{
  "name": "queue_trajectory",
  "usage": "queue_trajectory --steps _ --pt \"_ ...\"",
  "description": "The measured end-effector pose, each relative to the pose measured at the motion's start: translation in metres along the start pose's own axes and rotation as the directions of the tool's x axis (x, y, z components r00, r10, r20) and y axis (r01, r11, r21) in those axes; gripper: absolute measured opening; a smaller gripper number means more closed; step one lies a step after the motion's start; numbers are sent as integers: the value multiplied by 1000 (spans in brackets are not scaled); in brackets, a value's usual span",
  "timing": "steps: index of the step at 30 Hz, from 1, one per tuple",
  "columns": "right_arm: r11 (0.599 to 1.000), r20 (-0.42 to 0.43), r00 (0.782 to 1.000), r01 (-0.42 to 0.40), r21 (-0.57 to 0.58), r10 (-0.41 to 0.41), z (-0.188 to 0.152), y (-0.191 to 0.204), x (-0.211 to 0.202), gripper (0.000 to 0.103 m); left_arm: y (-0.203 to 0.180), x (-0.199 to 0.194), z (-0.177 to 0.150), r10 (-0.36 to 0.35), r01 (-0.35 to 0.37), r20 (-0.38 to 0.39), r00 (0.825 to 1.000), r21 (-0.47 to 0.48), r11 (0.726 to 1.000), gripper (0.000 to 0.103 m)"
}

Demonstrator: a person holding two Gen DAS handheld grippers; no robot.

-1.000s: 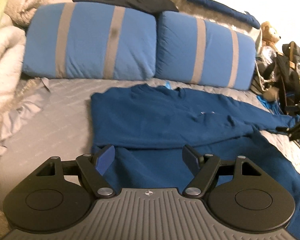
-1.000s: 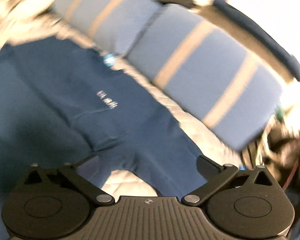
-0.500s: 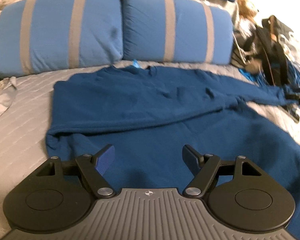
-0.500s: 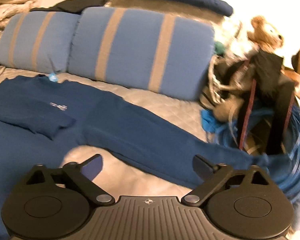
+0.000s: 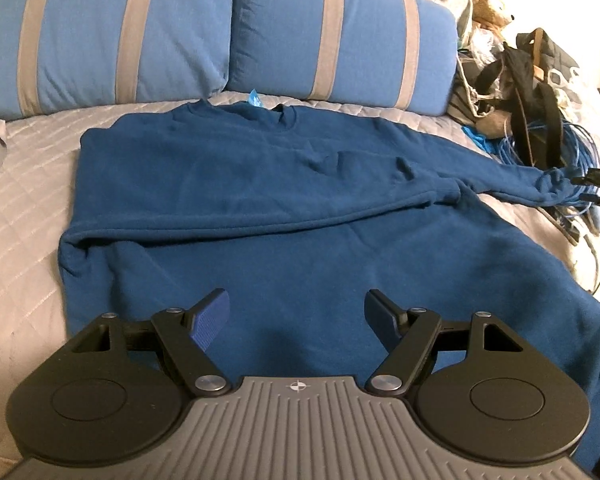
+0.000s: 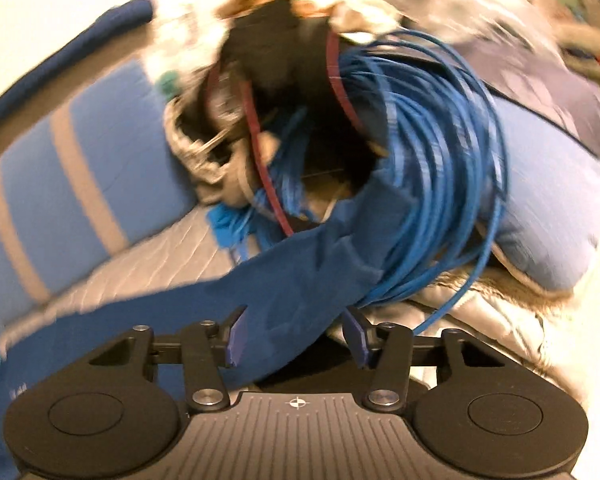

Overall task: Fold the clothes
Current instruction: 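Move the right tool to the sleeve cuff by the cable pile and grasp it, then lift the sleeve and carry it across the sweatshirt chest with the right tool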

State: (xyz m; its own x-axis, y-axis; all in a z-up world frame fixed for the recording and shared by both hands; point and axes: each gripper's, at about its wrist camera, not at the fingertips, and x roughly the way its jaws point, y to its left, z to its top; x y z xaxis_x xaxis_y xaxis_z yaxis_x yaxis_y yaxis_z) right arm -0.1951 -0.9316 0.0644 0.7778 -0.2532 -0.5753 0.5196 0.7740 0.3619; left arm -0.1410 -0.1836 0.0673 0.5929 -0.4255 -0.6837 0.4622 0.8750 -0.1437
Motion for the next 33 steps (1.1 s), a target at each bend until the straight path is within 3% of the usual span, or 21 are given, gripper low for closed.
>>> queue_trajectory --steps 7,11,16,18,21,26,33 --pt "975 -10 1000 31 222 -30 15 -27 24 54 2 4 2 18 -19 -24 1000 -32 999 74" --pt "959 -13 999 36 283 -34 18 -32 35 52 2 4 2 23 -23 -27 999 -30 999 74" --pt "936 -21 998 59 347 -56 19 -38 43 37 3 4 2 19 -20 -29 999 -41 999 74" --pt "933 -17 998 57 357 -54 19 -40 44 23 4 4 2 26 -27 -31 999 -47 999 74" --pt "927 -12 999 53 371 -52 19 -43 44 15 4 5 2 38 -40 -37 999 -53 998 74" --pt "948 23 1000 1 317 -9 24 -33 35 10 5 6 2 34 -36 -39 999 -54 998 74" --pt "984 79 994 -90 154 79 36 4 13 9 6 6 2 26 -28 -39 999 -59 998 74"
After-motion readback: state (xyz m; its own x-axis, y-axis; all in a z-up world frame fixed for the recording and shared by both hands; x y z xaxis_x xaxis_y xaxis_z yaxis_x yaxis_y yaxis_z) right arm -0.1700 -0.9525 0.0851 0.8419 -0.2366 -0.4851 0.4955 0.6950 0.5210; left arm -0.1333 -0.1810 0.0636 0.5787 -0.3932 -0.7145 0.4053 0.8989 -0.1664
